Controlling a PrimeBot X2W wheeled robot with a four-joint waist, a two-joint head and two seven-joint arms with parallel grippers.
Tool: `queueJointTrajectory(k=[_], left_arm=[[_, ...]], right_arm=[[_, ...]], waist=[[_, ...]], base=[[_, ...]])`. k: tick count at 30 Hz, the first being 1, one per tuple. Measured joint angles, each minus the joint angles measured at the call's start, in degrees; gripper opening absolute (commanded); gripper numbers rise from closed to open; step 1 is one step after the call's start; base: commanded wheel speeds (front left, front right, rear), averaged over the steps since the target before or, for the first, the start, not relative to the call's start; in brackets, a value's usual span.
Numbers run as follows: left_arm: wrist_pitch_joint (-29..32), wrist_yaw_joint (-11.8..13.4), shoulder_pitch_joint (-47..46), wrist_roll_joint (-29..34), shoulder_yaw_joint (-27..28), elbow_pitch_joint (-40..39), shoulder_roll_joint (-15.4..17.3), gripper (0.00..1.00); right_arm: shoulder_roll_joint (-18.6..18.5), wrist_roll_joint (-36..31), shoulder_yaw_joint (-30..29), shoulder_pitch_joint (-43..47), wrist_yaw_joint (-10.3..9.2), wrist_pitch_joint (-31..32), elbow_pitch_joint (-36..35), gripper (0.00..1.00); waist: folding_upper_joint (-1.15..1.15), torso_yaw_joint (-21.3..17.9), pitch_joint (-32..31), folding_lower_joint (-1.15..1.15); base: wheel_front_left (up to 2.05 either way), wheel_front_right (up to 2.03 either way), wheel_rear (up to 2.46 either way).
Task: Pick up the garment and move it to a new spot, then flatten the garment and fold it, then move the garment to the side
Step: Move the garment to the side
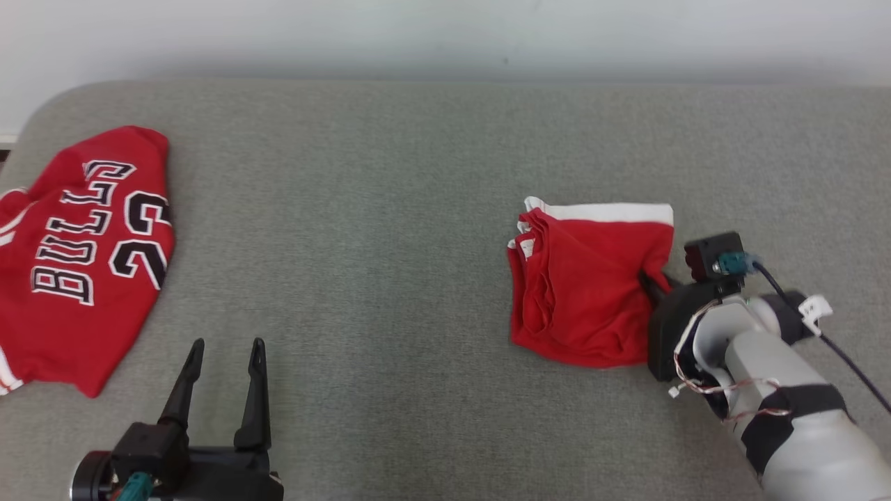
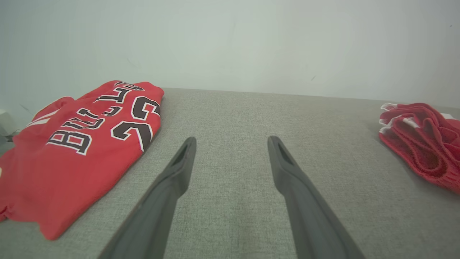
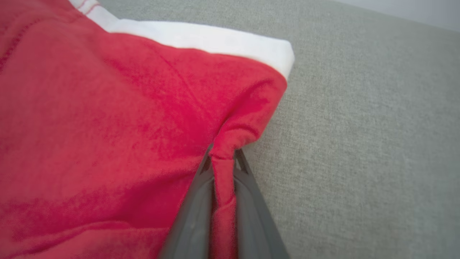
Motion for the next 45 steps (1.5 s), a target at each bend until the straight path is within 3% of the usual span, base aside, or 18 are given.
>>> queueJointTrajectory(k=[10, 15, 20, 34, 45], left_arm=[[-0.01, 0.0, -4.43, 0.12, -2.22, -2.18, 2.2, 1.0], [-0.01, 0.0, -8.14, 0.27, -3.47, -4.58, 3.75, 1.0], [-0.01, 0.0, -9.89, 0.85, -4.03, -7.62, 5.31, 1.0], [0.54, 0.02, -10.69, 2.61, -3.72, -13.7, 10.8, 1.0], [3.33, 0.47, -9.66, 2.63, -2.9, -19.54, 13.16, 1.0]], right_arm=[[-8.27, 0.09, 12.57, -10.16, 0.0, 2.32, -5.7, 0.0], [-13.91, 1.52, 15.41, -17.08, -0.01, 2.88, -6.38, 0.0], [-17.16, 2.65, 16.8, -23.03, 0.0, 2.74, -5.7, 0.0], [-22.83, 3.81, 16.42, -31.97, -0.01, -2.47, 1.21, 0.0], [-23.12, 0.83, 17.64, -38.51, 0.0, -6.35, 4.83, 0.0]], waist=[[0.0, -3.87, 5.89, 0.01], [0.0, -5.63, 10.24, 0.01], [0.01, -7.56, 14.76, 0.01], [0.0, -15.58, 23.16, 0.01], [-0.01, -19.34, 26.87, 0.0]], base=[[0.0, 0.0, 0.0], [0.0, 0.0, 0.0], [0.0, 0.0, 0.0], [0.0, 0.0, 0.0], [0.0, 0.0, 0.0]])
